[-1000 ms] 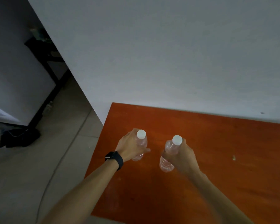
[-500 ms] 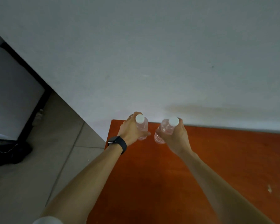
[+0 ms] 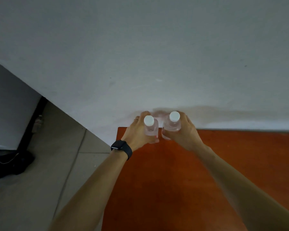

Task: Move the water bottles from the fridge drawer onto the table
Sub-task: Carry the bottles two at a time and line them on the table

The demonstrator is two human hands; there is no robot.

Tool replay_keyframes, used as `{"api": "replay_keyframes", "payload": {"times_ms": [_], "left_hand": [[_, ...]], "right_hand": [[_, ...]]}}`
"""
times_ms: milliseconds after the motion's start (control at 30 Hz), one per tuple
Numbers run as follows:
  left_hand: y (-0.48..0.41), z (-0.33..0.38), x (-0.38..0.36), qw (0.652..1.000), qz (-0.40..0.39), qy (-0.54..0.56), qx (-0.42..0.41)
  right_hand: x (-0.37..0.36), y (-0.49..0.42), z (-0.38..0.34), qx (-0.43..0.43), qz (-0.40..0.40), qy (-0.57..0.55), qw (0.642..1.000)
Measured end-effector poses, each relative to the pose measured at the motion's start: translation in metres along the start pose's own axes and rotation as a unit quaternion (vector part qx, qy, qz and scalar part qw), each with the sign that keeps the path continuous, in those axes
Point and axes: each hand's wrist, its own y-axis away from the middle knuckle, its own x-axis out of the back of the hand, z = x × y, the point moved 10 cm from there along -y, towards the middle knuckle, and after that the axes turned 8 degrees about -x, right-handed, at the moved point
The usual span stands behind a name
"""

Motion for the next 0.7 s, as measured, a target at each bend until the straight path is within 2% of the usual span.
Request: {"api": "replay_keyframes", "payload": {"times_ms": [233, 333, 700], "left_hand": [[0.012, -0.02, -0.005, 0.997, 0.027, 0.061, 0.025], [0.005, -0.022, -0.003, 0.996, 0.037, 0.079, 0.035], [0.003, -0.021, -0.003, 0.996, 0.051, 0.052, 0.04]], "right_hand": [[0.001, 0.005, 0.013, -0.028, 0.04, 0.021, 0.999], [0.002, 0.003, 0.019, -0.045, 0.03, -0.006, 0.999], [-0.013, 0.008, 0.005, -0.049, 0.03, -0.072, 0.996]]}}
